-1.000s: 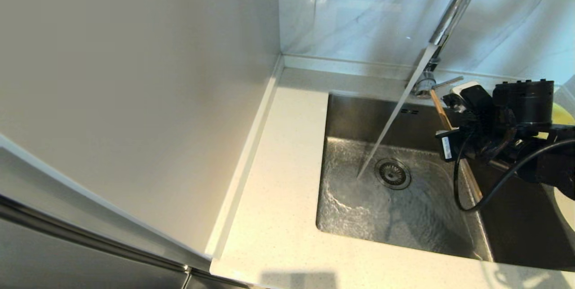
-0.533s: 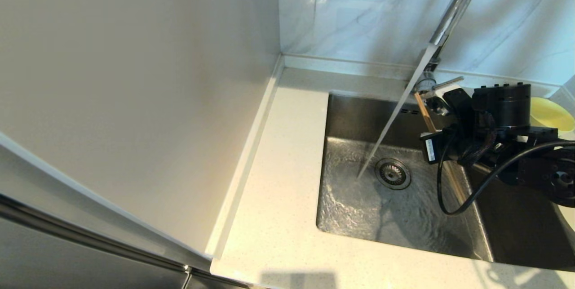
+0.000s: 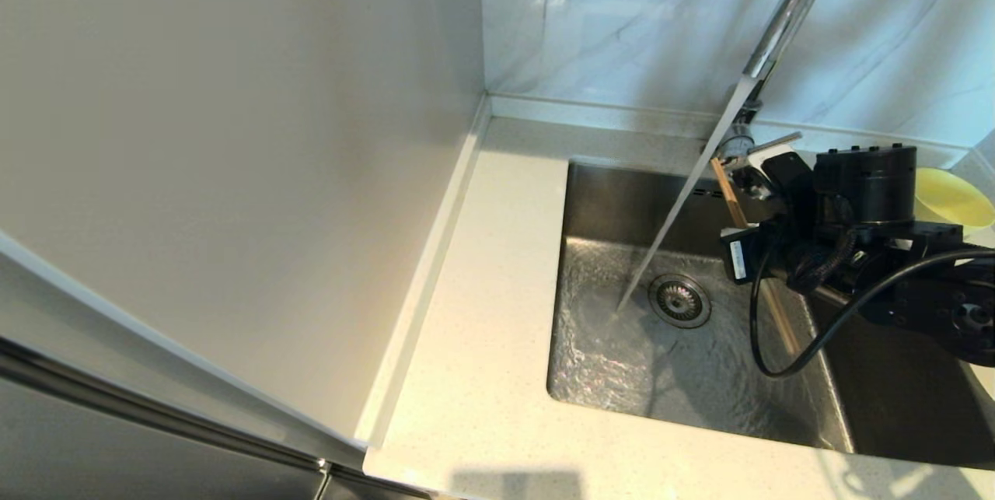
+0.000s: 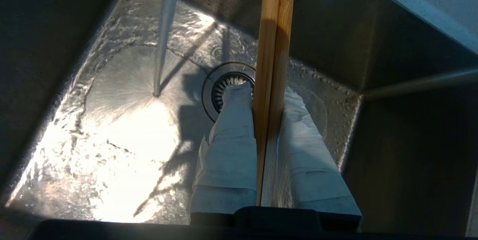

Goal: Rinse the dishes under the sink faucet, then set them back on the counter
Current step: Rinse the chopsticks

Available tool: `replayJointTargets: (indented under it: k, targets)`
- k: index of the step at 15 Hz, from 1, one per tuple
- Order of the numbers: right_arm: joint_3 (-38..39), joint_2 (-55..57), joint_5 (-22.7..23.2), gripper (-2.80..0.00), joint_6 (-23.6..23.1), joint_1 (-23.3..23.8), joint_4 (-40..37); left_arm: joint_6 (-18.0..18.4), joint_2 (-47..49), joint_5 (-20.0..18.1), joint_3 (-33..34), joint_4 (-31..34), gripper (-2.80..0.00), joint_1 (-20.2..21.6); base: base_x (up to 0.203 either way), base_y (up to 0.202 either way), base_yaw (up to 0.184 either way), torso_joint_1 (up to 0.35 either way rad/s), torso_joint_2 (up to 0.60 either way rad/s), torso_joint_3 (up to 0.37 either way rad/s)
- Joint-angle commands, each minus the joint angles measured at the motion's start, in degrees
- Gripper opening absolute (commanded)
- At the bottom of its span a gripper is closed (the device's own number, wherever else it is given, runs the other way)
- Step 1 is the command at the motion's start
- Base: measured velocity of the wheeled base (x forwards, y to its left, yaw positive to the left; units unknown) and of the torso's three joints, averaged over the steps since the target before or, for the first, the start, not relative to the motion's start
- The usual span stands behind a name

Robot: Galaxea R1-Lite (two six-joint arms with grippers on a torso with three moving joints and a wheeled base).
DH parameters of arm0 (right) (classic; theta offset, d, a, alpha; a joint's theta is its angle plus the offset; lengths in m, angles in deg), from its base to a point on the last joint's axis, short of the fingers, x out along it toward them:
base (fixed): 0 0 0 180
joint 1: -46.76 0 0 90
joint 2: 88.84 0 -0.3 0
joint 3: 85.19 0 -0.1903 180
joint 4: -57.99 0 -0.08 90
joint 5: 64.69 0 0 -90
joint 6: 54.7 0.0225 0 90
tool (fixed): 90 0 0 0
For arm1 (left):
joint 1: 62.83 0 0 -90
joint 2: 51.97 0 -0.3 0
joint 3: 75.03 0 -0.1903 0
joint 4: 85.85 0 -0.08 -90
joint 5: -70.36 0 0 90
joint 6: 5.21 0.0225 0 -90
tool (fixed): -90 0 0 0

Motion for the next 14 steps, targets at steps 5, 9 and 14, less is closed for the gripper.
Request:
replayJointTargets:
  k: [5,9,14]
  targets:
    - [0.18,-0.43,-0.11,-2.8,0.61,-1.79,2.7,-0.01,0.0,0.02,0.0,0.0,-2.8,0.0,0.0,0.0,0.0,0.0,0.0,0.0]
    - [1.45,-0.95,-0.11,-2.8,1.15,-2.28,2.98,-0.01,0.0,0.02,0.0,0.0,-2.8,0.0,0.0,0.0,0.0,0.0,0.0,0.0]
    - [2.29,-1.49,-0.13,-2.8,1.4,-3.36,4.99,-0.01,0.0,0.02,0.0,0.0,-2.8,0.0,0.0,0.0,0.0,0.0,0.0,0.0]
